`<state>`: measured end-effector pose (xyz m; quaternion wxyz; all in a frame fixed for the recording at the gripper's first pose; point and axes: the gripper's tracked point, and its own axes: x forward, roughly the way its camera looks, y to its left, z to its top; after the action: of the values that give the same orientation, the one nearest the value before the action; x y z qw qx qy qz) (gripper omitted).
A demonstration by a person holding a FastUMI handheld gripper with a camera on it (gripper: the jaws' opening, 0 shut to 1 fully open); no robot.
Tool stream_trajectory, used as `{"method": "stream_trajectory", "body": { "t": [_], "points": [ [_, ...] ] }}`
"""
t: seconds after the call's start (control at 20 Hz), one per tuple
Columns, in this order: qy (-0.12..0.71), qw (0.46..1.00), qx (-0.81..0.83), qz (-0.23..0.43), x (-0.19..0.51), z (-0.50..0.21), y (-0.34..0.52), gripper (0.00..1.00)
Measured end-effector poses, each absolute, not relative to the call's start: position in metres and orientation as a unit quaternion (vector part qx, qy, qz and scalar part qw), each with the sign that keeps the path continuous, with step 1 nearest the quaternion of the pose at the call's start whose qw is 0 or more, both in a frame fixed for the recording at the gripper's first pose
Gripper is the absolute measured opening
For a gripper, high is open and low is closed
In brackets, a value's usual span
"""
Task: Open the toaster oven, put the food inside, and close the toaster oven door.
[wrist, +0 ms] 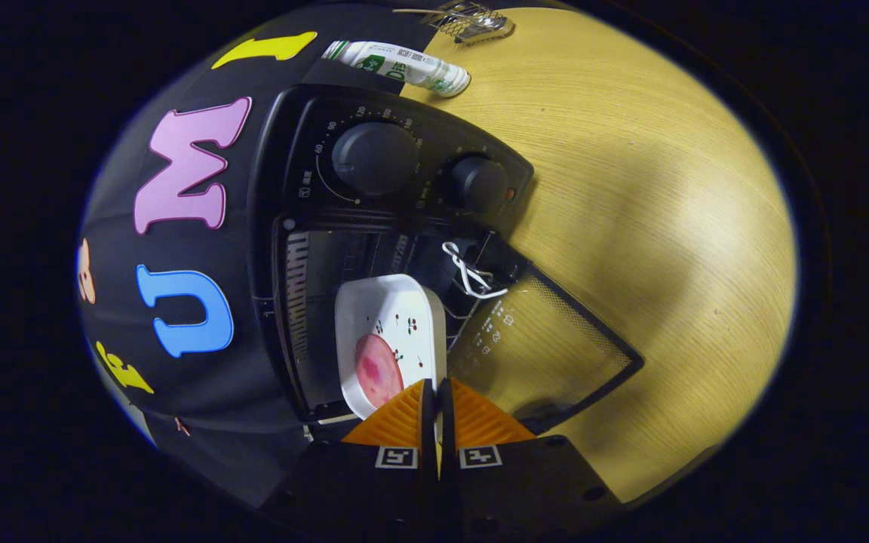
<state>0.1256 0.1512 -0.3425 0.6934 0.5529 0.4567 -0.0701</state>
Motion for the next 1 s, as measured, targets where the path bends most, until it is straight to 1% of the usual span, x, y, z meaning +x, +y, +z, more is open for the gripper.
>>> {"method": "stream_trajectory", "body": {
  "t": [0.2, 0.35, 0.5, 0.55, 0.7, 0.8, 0.85, 0.9, 1.0],
  "points": [
    [0.422, 0.689, 0.582, -0.088, 0.153, -0.352, 0.159, 0.06],
    [0.395, 0.692, 0.593, -0.121, 0.171, -0.356, 0.156, 0.06],
    [0.377, 0.705, 0.589, -0.116, 0.18, -0.35, 0.163, 0.07],
    [0.373, 0.706, 0.592, -0.108, 0.182, -0.349, 0.166, 0.13],
    [0.377, 0.713, 0.584, -0.091, 0.172, -0.342, 0.171, 0.25],
    [0.39, 0.722, 0.567, -0.072, 0.157, -0.336, 0.178, 0.39],
    [0.396, 0.725, 0.56, -0.058, 0.149, -0.332, 0.181, 0.5],
    [0.403, 0.729, 0.551, -0.043, 0.139, -0.328, 0.185, 0.56],
    [0.409, 0.748, 0.522, -0.019, 0.118, -0.322, 0.189, 0.84]
  ]
}}
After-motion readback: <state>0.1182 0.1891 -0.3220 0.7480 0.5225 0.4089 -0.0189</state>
